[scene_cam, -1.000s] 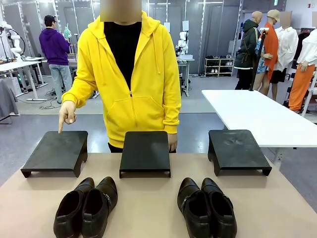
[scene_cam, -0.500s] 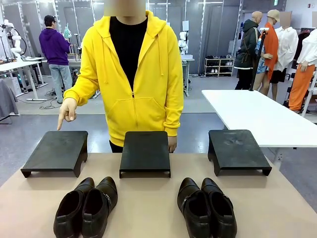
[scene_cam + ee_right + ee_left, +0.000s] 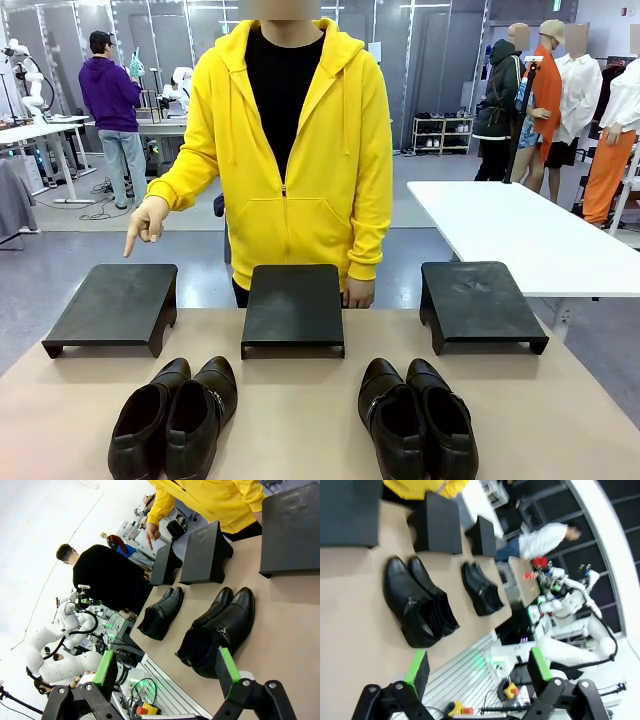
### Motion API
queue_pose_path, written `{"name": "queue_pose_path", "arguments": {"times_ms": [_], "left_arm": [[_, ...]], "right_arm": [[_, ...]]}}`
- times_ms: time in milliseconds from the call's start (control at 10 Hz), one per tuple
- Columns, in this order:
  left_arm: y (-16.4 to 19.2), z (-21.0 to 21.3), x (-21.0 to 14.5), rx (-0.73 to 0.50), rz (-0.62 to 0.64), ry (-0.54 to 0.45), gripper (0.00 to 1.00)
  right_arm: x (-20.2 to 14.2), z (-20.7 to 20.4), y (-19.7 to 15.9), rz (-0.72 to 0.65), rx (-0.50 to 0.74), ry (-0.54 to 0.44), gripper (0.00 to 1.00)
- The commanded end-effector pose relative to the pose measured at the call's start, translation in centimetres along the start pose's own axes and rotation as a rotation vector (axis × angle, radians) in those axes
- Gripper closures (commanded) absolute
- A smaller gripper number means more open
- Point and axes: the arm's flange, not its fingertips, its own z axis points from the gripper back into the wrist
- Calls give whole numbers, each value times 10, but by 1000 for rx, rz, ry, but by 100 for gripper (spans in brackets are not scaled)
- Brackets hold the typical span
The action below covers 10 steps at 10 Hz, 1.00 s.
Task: Place the shoes on the stand as instructed by the person.
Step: Pick up one pair of Shoes and place it on the Shoes Stand indicated by the person.
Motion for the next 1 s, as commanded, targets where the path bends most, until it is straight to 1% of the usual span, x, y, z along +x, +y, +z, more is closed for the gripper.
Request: {"name": "queue_pose_path", "arguments": {"times_ms": [0,200,300,500,600,900], "left_arm": [[-53,-51,25,131,-11,144,0],[-90,-115,26,287,-5,220,0],[-99,-144,23,356,0,232,0],[-105,-201,14,486,22,264,0],[-105,-221,7,544,28,281,0],[-99,-279,-22,711,12,280,0]], "right_arm": [[3,2,1,9,8,-7,0],[3,2,1,9,8,-7,0],[3,2,1,9,8,-7,0],[3,2,1,9,8,-7,0],[3,2,1,9,8,-7,0],[3,2,1,9,8,-7,0]]}}
